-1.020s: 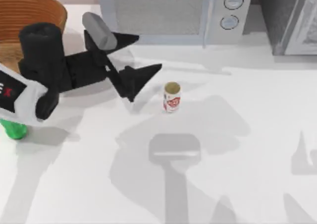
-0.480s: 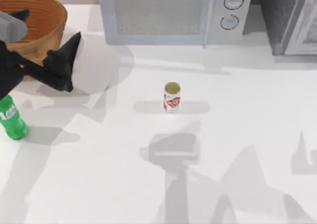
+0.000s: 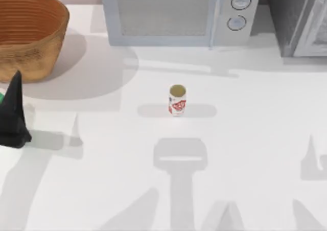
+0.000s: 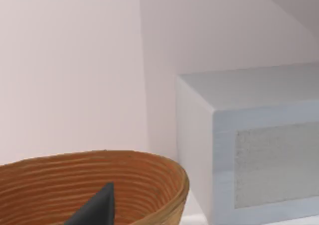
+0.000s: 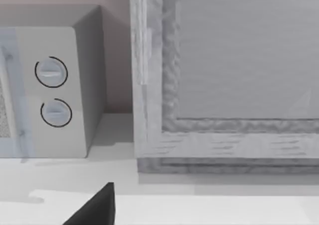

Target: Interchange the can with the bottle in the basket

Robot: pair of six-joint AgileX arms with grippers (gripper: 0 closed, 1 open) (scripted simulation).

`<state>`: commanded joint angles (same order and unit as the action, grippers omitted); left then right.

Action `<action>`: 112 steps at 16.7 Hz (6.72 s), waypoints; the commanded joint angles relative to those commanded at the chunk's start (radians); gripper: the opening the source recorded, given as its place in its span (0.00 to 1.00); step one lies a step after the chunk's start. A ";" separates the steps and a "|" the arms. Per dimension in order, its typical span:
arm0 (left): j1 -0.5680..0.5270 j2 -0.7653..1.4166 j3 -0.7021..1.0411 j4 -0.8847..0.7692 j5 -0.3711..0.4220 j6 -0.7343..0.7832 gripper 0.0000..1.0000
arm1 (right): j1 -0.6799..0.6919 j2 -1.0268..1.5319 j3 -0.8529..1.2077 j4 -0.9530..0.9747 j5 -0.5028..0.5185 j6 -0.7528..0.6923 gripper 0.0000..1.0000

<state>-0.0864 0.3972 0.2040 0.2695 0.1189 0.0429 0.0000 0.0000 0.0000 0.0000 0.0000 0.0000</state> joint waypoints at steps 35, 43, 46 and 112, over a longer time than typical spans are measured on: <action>0.165 0.975 -0.185 0.831 -0.012 -0.001 1.00 | 0.000 0.000 0.000 0.000 0.000 0.000 1.00; 0.181 1.189 -0.184 0.992 0.001 0.006 1.00 | 0.000 0.000 0.000 0.000 0.000 0.000 1.00; 0.177 1.186 -0.188 0.990 0.000 0.006 1.00 | 0.000 0.000 0.000 0.000 0.000 0.000 1.00; 0.195 1.176 1.067 -0.272 0.014 0.019 0.00 | 0.000 0.000 0.000 0.000 0.000 0.000 1.00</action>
<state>0.1087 1.5731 1.2709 -0.0029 0.1327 0.0620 0.0000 0.0000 0.0000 0.0000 0.0000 0.0000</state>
